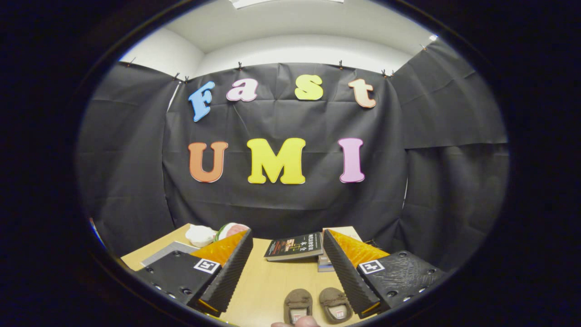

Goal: Open the storage box then place both shoes into the box .Put the left shoe in first, then the right shoe, with the right side of both shoes facing outward in a uniform manner.

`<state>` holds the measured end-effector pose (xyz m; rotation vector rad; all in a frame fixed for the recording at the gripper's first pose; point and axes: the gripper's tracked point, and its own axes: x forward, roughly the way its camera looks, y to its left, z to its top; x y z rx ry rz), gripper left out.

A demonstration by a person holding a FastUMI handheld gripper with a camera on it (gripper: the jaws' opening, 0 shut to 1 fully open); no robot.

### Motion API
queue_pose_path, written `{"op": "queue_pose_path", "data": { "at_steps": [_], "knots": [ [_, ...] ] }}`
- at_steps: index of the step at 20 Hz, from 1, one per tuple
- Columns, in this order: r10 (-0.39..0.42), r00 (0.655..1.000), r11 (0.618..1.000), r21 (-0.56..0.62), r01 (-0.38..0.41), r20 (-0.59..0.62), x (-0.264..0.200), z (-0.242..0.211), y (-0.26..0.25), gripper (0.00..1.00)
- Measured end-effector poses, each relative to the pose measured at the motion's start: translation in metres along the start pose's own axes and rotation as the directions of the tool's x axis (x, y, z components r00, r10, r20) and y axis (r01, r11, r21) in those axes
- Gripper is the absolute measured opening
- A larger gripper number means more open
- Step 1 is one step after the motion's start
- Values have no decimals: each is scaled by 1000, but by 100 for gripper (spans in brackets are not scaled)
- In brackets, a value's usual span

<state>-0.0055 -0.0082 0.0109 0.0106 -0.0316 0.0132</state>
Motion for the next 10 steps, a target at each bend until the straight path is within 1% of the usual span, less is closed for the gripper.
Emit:
{"op": "queue_pose_path", "data": {
  "at_steps": [3,7,10],
  "knots": [
    [15,1000,1000,-2,-15,4,0,1,3,95],
    [74,997,997,-12,-74,11,4,-1,20,95],
    [136,991,991,-12,-136,-12,9,-12,41,95]
  ]
}}
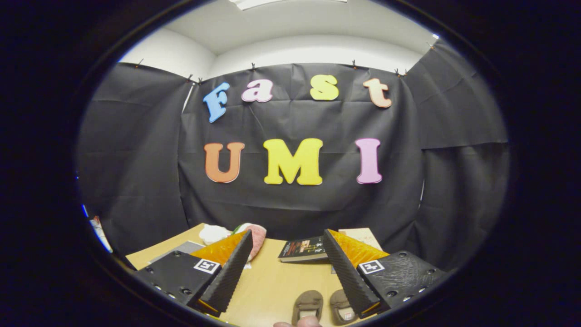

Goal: Open the storage box then place both shoes into the box .Put the left shoe in first, then the right shoe, with the right side of both shoes facing outward in a uniform manner.

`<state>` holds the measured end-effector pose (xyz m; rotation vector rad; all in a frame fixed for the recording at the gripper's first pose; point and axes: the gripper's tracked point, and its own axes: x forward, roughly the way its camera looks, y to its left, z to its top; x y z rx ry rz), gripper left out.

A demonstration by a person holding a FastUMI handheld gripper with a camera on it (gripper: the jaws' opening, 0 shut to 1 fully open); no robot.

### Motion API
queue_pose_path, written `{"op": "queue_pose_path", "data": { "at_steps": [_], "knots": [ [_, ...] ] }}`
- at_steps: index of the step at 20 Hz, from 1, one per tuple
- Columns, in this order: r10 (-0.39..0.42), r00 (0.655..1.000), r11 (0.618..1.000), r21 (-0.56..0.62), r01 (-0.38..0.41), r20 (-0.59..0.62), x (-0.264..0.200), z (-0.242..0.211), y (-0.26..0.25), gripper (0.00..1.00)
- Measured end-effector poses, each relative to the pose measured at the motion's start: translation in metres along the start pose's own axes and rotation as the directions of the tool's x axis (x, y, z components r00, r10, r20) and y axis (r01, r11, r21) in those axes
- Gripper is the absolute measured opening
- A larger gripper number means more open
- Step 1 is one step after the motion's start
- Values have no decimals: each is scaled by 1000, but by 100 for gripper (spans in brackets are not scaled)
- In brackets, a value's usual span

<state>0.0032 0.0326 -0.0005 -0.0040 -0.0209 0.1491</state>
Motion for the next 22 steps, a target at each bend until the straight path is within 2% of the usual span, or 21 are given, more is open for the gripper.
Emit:
{"op": "queue_pose_path", "data": {
  "at_steps": [7,13,16,22],
  "knots": [
    [191,973,981,63,-184,-128,17,-55,53,96],
    [353,897,931,198,-308,-266,29,-128,98,95],
    [444,831,886,304,-351,-335,32,-167,122,96],
    [636,654,731,591,-342,-409,32,-230,166,96]
  ]
}}
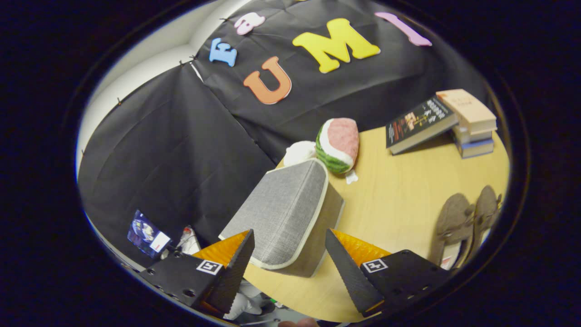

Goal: Open the storage box then place both shoes into the box .Put the left shoe in first, then the right shoe, with the right side of both shoes facing outward in a uniform manner.

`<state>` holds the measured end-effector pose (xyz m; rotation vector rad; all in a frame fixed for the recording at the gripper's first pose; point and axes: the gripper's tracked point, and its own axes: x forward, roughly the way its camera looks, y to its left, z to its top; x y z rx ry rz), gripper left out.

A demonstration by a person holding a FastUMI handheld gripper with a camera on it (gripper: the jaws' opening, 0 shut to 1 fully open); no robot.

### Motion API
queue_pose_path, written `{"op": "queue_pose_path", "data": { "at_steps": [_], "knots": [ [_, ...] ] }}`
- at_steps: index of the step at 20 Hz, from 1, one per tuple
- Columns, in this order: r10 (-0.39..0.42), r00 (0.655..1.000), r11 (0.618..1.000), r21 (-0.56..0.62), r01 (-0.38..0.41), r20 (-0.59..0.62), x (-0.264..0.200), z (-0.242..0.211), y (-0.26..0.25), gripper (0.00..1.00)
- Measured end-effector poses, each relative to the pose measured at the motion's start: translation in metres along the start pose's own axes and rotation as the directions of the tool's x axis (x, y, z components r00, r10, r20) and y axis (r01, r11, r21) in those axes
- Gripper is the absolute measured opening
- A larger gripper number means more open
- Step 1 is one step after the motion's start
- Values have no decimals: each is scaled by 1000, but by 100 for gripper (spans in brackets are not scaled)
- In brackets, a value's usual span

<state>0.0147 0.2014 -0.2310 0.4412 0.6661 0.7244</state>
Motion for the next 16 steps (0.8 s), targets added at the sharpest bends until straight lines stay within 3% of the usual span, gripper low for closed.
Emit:
{"op": "queue_pose_path", "data": {
  "at_steps": [3,6,11,16],
  "knots": [
    [101,991,985,148,-87,-86,16,-25,1,95],
    [157,980,958,260,-121,-121,27,-39,-2,95],
    [244,962,885,434,-169,-123,34,-46,-6,95],
    [332,938,822,519,-235,-100,41,-45,7,92]
  ]
}}
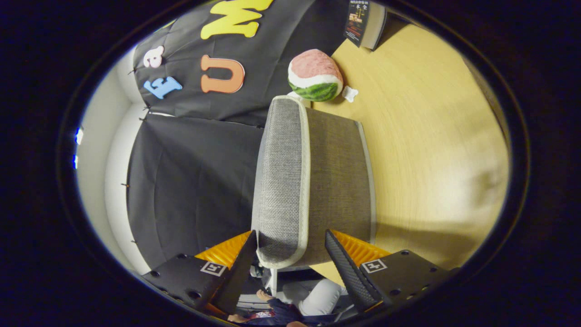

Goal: Open the storage box then place both shoes into the box .Put the left shoe in first, then the right shoe, with the right side of both shoes facing outward in a uniform manner.

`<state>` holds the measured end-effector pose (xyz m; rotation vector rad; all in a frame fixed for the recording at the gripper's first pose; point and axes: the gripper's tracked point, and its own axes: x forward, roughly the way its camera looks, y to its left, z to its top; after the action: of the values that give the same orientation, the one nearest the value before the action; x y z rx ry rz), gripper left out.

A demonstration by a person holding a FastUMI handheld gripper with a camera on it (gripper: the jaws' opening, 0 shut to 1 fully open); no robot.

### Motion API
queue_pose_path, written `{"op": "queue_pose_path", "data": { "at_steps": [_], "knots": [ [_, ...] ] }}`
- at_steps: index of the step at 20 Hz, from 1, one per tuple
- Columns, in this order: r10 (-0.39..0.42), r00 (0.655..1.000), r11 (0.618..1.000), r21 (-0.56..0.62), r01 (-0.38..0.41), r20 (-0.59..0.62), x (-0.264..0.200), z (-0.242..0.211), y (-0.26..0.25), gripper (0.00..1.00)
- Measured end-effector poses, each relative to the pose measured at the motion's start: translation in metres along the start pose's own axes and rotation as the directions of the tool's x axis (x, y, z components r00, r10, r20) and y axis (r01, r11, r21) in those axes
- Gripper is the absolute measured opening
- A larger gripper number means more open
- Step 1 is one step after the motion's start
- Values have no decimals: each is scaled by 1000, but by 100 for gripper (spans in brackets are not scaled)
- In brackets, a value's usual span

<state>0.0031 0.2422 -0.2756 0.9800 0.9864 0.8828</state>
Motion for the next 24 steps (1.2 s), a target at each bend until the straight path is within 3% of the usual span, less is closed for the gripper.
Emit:
{"op": "queue_pose_path", "data": {
  "at_steps": [2,5,9,18,24],
  "knots": [
    [21,1000,1000,16,-21,-14,9,2,4,60],
    [32,999,999,1,-32,-17,-1,2,17,34],
    [-43,997,996,-73,48,71,-7,27,21,3],
    [-49,995,957,-281,70,83,-3,33,127,0],
    [-48,997,892,-447,68,55,44,18,213,0]
  ]
}}
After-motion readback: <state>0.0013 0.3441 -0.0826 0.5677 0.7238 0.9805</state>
